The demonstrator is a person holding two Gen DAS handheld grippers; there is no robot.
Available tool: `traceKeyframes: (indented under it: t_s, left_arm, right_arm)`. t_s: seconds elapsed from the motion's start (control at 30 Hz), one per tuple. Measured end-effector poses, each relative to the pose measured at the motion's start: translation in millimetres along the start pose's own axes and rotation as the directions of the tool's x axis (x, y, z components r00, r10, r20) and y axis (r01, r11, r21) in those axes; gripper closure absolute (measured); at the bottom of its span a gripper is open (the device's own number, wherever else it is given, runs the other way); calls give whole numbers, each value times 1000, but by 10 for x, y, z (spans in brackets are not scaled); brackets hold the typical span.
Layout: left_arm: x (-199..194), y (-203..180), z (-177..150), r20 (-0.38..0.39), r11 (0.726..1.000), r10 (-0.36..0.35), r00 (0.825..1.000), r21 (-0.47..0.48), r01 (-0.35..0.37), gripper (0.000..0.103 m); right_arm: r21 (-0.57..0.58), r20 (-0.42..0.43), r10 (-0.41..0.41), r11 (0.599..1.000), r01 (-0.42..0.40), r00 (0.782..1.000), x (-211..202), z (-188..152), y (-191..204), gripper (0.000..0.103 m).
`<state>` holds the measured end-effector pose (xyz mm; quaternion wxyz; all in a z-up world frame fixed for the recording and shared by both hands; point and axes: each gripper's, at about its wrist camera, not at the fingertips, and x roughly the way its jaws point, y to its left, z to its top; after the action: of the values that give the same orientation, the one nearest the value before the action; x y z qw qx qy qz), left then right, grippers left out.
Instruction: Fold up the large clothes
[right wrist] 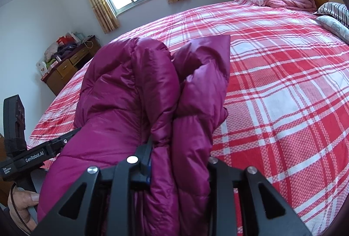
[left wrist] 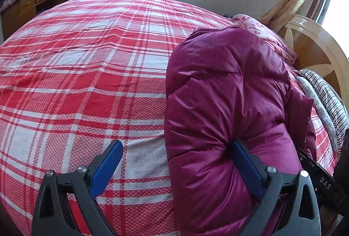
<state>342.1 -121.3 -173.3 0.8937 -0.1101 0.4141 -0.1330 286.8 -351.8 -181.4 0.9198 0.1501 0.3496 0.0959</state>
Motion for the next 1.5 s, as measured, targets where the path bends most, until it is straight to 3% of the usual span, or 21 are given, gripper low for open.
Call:
traceKeyframes:
  t_s: [0.27,0.3,0.33,0.5,0.67,1.07,1.5]
  left_arm:
    - [17,-108,-47,-40,994,-103,994,24,104,7]
    - [10,-134,-53,-44,990,-136,990,35,138,25]
    - [-3,-174,-58,-52,983,-171,984,52,173,33]
    - [-141,-349,-61,-48,986,-80,996,143,86,53]
    - [-351,-433,-53,-37,981,-30,999,189,36,60]
    - [-807,111,-6,38,986,85,996,140,-89,61]
    - [-1217,908,-23,91,977,211,973,20,-214,61]
  right_arm:
    - [3,3,5,1000,-5,1000,-10,-19,-23,74]
    - [2,3,5,1000,-5,1000,-13,-12,-17,76]
    - [2,6,7,1000,-7,1000,-22,-9,-13,77]
    - [-16,47,-1,1000,2,999,-112,-49,82,80]
    - [-43,52,12,999,-9,999,-156,-56,259,81]
    - [-124,-8,154,980,-153,988,211,-6,1061,81]
    - [-230,-106,270,930,-288,957,730,32,2001,81]
